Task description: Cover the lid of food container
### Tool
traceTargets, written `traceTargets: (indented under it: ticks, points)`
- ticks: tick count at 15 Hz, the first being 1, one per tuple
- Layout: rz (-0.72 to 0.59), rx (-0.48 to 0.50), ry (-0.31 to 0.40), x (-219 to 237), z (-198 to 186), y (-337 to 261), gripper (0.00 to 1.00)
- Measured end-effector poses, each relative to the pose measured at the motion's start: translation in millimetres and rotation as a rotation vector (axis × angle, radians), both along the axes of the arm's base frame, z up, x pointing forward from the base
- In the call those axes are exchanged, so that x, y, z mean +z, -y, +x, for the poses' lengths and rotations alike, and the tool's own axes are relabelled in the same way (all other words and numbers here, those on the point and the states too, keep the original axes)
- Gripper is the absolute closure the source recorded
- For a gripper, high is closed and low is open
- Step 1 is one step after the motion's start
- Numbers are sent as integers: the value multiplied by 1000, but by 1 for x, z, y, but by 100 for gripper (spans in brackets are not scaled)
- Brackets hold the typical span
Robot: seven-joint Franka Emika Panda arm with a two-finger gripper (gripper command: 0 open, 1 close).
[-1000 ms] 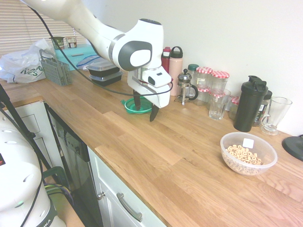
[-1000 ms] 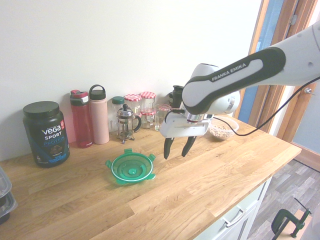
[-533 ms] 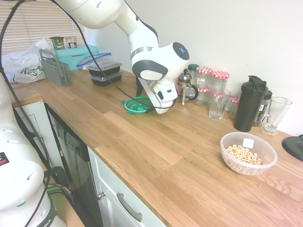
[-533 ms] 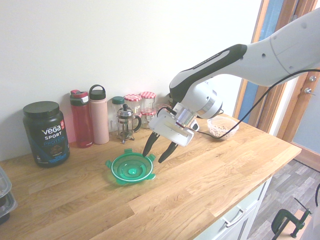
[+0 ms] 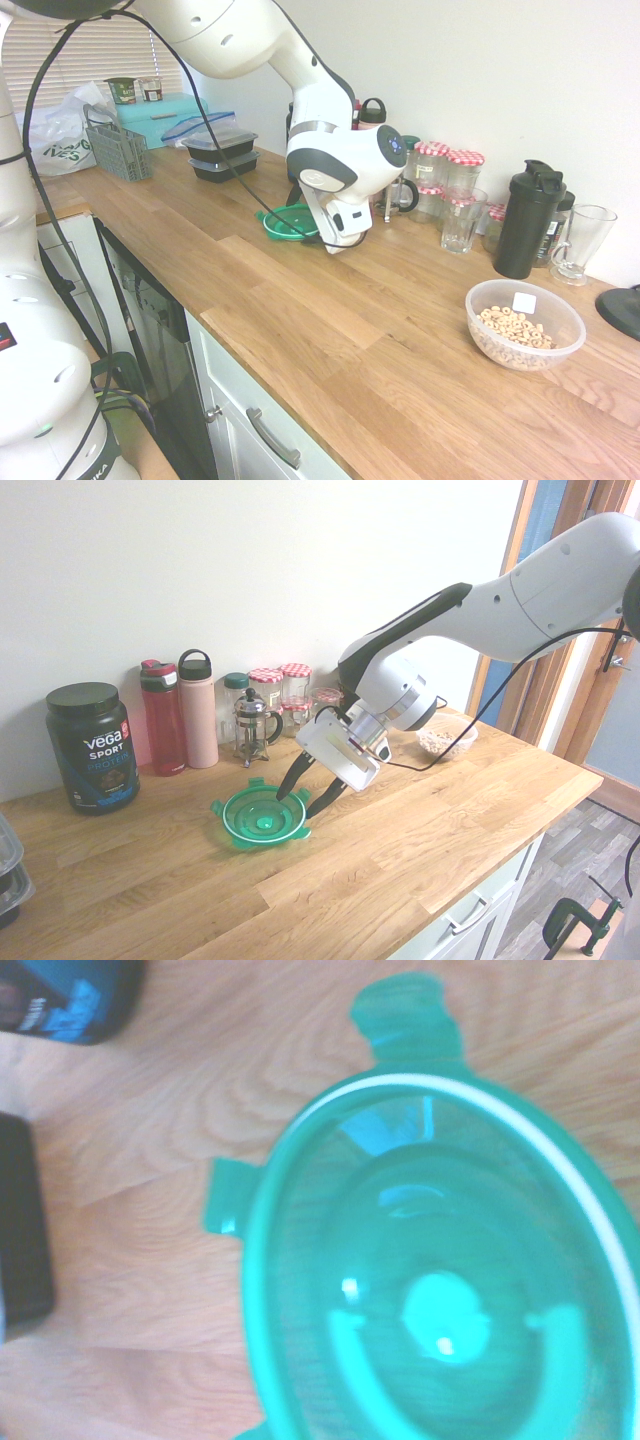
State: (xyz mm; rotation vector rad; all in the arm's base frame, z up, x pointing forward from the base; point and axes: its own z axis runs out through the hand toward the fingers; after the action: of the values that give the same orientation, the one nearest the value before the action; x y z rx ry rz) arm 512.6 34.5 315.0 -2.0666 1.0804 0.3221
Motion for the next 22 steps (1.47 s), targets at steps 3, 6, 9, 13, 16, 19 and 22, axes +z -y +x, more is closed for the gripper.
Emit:
traceTargets:
  ticks: [3,6,9,13,16,19,22]
  points:
    - [28,6,-3,-18,3,-6,100]
    - [35,13,8,-19,6,-7,100]
    - [32,18,14,-22,6,-6,100]
    - [25,15,28,-25,7,-3,100]
    - [16,24,49,-25,8,-1,100]
    - [13,32,61,-27,8,1,100]
    - [11,42,64,-32,7,2,100]
